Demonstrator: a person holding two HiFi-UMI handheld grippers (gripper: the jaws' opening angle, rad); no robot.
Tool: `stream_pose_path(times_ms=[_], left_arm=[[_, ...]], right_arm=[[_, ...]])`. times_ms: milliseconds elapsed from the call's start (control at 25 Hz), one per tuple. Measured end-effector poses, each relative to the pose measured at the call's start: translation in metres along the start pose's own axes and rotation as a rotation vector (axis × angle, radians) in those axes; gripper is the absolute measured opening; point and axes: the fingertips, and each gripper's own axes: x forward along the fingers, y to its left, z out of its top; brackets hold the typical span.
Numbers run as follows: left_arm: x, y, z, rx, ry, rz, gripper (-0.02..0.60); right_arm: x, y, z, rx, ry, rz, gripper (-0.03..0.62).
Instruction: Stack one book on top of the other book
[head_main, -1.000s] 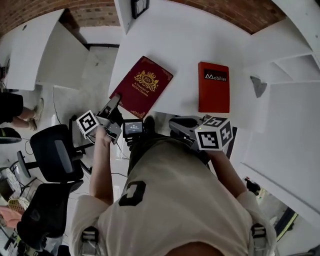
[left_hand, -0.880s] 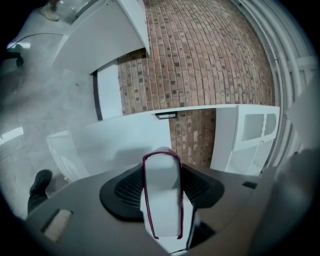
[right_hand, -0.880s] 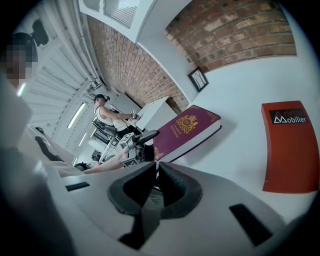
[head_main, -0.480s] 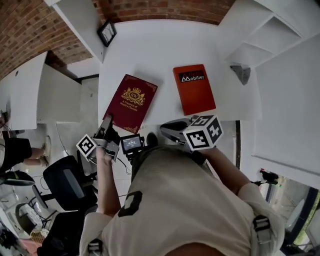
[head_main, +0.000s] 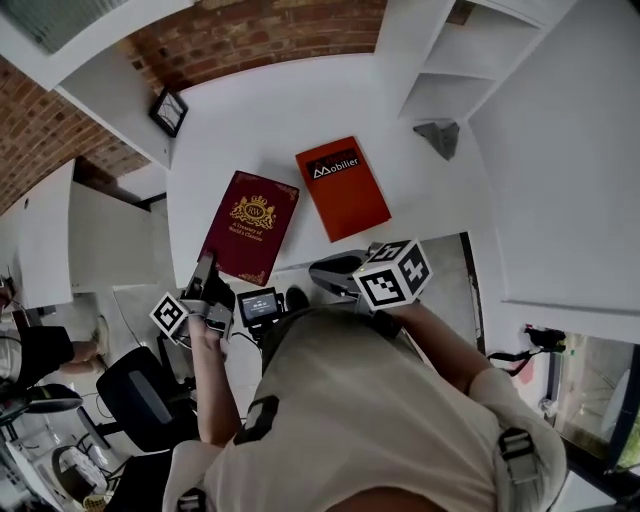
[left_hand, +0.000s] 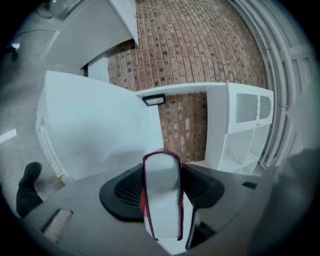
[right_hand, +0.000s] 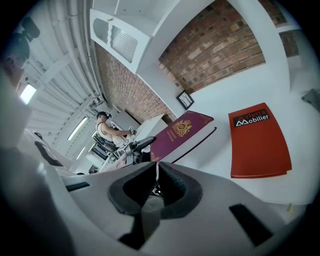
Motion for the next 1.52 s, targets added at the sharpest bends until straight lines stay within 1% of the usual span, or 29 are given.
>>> stream_pose_path(times_ms=[160,320,440,640,840,1040,1320,1440,1520], left_arm=[[0.012,-0.013,-0.027,0.014,0.024,-0.021,0.218],[0.017,-0.015,-0.051,0.023,0.025,-0.002,0.216],[0.021,-0.02,-0.064,0.026,0.019,0.003,0.218],[0.024,-0.027,-0.073,0.032,0.002,0.012,0.216],[0.028,-0.035,-0.095,0.033,-0.028,0.0,0.216],[0.032,-0.038,-0.116,0.02,-0.07,0.0,0.217],[0.021,-0.033,-0.132,0.005,-0.133,0.052,0.216],[0.02,-0.031,-0.135,0.009,-0.131,0.075,0.216],[0.024,-0.035,-0.138,0.013,-0.11,0.069,0.216]], right_arm=[[-0.026,-0.01,-0.005,0.022,-0.04,0.003,0.012],[-0.048,-0.018,-0.012,0.041,-0.073,0.016,0.012],[-0.059,-0.023,-0.013,0.052,-0.089,0.033,0.012],[-0.074,-0.031,-0.011,0.069,-0.112,0.059,0.012],[-0.097,-0.043,-0.023,0.105,-0.131,0.096,0.012],[-0.113,-0.051,-0.037,0.124,-0.104,0.134,0.012],[-0.122,-0.057,-0.061,0.179,-0.048,0.187,0.012],[-0.118,-0.057,-0.067,0.186,-0.019,0.205,0.012],[-0.113,-0.054,-0.068,0.182,-0.001,0.215,0.012]])
